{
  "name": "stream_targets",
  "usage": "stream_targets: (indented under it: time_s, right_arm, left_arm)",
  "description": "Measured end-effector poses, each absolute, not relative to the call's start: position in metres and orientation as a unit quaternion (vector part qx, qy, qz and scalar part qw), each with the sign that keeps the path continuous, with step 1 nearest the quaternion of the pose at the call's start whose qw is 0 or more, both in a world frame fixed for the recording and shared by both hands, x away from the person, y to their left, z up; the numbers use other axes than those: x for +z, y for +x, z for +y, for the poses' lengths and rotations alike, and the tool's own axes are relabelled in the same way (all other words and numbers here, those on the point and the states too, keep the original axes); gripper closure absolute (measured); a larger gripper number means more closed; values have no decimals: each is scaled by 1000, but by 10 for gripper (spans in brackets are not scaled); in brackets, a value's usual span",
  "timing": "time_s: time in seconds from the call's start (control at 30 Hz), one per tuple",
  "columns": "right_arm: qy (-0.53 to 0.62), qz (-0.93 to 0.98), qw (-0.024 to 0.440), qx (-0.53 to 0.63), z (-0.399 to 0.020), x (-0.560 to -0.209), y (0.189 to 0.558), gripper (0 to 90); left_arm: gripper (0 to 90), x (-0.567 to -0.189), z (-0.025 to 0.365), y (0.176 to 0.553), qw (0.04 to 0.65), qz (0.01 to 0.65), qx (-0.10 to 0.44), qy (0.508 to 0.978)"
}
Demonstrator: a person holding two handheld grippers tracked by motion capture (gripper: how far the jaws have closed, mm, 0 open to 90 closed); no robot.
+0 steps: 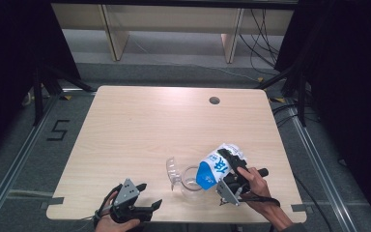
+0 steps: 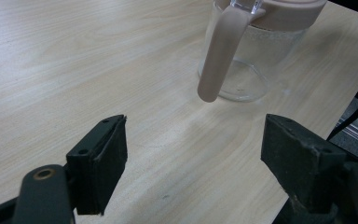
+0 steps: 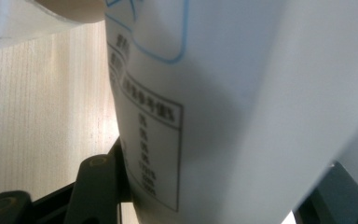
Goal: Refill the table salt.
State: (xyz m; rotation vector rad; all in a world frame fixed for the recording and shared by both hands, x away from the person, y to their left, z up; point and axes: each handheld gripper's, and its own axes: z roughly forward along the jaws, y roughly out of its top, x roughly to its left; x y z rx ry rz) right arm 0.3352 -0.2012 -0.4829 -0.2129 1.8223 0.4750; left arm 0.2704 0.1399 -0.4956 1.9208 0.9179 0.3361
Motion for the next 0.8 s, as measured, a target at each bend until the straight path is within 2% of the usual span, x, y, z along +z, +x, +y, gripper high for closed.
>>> stream_targets:
  time_s: [0.8]
  right_arm:
    - [-135, 764, 610, 161, -200, -478, 335, 464]
  left_arm:
    - [224, -496, 139, 270, 475, 375, 138, 784]
